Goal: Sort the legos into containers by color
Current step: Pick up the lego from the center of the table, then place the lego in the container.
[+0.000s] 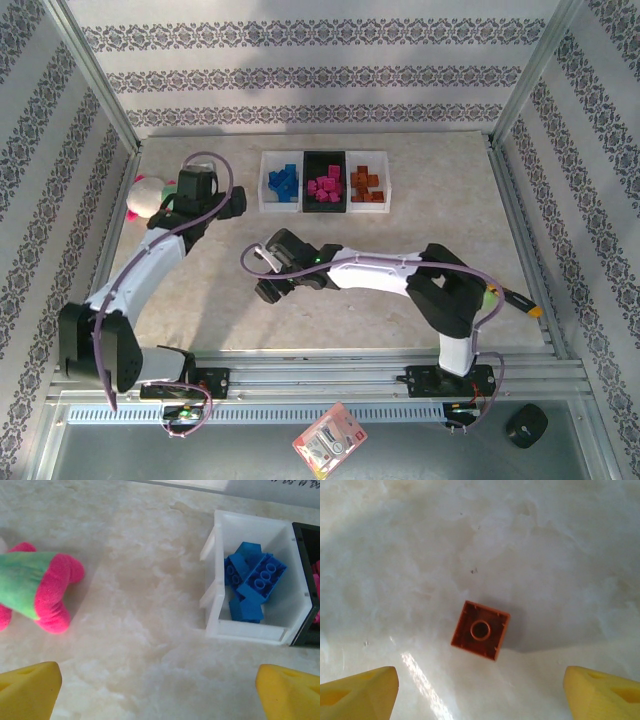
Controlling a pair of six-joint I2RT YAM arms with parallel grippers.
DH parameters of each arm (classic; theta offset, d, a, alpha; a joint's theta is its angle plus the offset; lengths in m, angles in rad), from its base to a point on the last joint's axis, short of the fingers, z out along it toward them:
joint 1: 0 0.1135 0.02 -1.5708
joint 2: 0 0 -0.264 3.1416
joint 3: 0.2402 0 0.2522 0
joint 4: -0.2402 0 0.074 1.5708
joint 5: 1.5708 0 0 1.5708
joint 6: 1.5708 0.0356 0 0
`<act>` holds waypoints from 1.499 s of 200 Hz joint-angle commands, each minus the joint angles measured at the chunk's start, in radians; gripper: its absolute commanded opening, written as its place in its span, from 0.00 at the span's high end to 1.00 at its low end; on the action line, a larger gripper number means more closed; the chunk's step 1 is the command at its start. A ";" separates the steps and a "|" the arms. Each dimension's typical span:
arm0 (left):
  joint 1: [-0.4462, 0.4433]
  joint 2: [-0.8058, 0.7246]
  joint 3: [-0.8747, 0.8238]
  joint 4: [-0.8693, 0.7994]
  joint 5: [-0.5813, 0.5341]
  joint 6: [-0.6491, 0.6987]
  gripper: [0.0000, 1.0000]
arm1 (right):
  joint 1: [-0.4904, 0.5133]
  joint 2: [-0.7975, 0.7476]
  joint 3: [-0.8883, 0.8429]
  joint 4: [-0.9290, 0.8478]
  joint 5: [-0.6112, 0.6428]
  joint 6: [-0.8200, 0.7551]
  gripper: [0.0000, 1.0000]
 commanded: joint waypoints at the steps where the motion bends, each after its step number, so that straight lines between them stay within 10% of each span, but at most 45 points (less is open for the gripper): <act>1: 0.024 -0.077 -0.040 -0.041 -0.046 -0.016 0.01 | 0.009 0.072 0.069 -0.031 0.004 -0.016 0.15; 40: 0.038 -0.120 -0.074 -0.069 -0.069 -0.001 0.01 | 0.012 0.192 0.188 -0.088 0.021 -0.032 0.22; 111: 0.040 -0.127 -0.077 -0.069 -0.089 0.007 0.01 | 0.011 0.157 0.199 -0.102 0.067 0.001 0.63; 223: -0.290 -0.144 -0.261 0.314 0.096 0.186 0.01 | -0.269 -0.302 -0.109 0.015 0.254 0.045 0.67; 300: -0.496 -0.060 -0.355 0.649 0.194 0.226 0.01 | -0.545 -0.160 0.035 0.117 0.201 -0.039 0.67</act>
